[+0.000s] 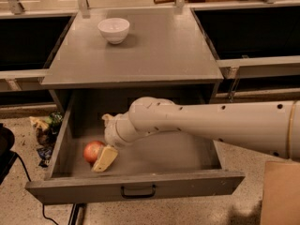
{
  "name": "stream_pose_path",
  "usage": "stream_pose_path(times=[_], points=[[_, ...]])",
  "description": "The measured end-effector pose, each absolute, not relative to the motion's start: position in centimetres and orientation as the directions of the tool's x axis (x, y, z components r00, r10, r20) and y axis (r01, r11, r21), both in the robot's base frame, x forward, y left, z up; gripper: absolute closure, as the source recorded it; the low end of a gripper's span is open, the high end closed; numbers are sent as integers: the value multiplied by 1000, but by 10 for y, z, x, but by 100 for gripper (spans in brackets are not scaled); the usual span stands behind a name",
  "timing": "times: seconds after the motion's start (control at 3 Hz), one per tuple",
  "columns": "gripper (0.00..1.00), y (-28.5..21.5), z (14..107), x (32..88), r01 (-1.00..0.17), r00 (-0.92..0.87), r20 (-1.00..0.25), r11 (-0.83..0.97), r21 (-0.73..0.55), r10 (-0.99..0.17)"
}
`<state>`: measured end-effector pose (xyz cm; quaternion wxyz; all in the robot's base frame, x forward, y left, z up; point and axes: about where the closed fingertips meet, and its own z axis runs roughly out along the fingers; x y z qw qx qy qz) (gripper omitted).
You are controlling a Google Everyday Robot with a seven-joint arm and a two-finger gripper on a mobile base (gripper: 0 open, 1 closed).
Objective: Pick apple from top drawer and place on counter
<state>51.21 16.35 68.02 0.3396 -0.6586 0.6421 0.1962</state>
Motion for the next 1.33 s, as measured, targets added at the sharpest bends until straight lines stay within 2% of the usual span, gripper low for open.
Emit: stream_pose_path(times=[0.33,0.67,1.33], points=[[0,176,664,511,-979,97,-709,61,-194,-698],[19,181,651,511,-980,92,-722,66,-187,-686],[66,188,629,509,-987,65,-751,71,-147,-657]])
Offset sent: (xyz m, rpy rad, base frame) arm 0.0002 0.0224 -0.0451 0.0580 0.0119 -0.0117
